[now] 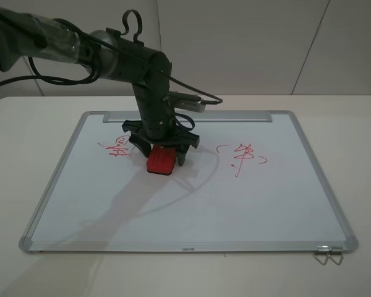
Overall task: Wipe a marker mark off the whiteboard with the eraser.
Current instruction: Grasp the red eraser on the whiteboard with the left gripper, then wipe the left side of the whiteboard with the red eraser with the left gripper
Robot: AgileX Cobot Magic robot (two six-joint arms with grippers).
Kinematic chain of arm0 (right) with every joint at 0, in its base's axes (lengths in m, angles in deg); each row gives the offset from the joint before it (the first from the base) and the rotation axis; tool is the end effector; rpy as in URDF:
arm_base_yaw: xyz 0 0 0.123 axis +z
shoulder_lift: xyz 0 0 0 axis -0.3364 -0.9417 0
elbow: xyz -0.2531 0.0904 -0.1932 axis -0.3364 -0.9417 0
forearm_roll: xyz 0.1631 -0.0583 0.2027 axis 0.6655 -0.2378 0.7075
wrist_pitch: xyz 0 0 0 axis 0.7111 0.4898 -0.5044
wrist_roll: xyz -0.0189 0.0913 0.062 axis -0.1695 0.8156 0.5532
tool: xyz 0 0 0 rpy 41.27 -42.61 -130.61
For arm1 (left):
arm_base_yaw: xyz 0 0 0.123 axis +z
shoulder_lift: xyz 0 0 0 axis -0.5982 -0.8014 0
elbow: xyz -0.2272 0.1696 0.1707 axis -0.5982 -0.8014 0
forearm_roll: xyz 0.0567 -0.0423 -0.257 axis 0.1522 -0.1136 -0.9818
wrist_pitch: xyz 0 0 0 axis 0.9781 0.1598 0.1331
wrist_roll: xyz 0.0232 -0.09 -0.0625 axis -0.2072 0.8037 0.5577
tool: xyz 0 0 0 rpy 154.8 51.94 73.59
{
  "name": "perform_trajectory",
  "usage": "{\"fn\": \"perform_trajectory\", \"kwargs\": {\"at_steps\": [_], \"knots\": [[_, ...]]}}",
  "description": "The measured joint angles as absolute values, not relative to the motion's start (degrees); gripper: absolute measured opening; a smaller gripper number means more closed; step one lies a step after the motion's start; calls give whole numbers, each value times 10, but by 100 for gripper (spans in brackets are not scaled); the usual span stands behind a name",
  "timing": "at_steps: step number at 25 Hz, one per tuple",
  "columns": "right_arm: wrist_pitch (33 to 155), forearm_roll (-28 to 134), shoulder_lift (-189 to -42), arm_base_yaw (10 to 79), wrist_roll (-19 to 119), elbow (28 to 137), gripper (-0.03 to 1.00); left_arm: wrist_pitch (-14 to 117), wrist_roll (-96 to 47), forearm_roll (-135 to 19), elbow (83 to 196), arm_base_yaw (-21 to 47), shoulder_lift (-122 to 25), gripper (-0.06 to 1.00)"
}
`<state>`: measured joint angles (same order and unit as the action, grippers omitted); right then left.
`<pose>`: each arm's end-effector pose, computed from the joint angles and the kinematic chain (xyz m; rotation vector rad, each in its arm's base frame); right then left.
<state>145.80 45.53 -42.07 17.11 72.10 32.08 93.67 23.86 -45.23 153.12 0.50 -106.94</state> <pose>-0.0223 0.0009 0.2807 0.0308 2.0178 -0.0374 0.4046 -0.2978 0.1078 0.5436 2.9134 -0.1400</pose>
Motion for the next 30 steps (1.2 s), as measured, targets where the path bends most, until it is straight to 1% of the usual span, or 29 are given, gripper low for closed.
{"fn": "perform_trajectory", "kwargs": {"at_steps": [2, 4, 5, 19, 23, 30], "knots": [[1458, 455, -421, 171, 721, 321, 70, 937, 239, -452, 1531, 5, -1069, 71], [1458, 455, -421, 171, 721, 321, 70, 940, 239, -452, 1531, 5, -1069, 59], [1458, 455, -421, 171, 721, 321, 70, 941, 239, -452, 1531, 5, -1069, 59], [1458, 455, -421, 171, 721, 321, 70, 945, 247, -451, 1531, 5, -1069, 59], [1458, 455, -421, 171, 721, 321, 70, 956, 247, -422, 1531, 7, -1059, 59], [1458, 455, -421, 171, 721, 321, 70, 981, 199, -404, 1521, 50, -996, 59]]}}
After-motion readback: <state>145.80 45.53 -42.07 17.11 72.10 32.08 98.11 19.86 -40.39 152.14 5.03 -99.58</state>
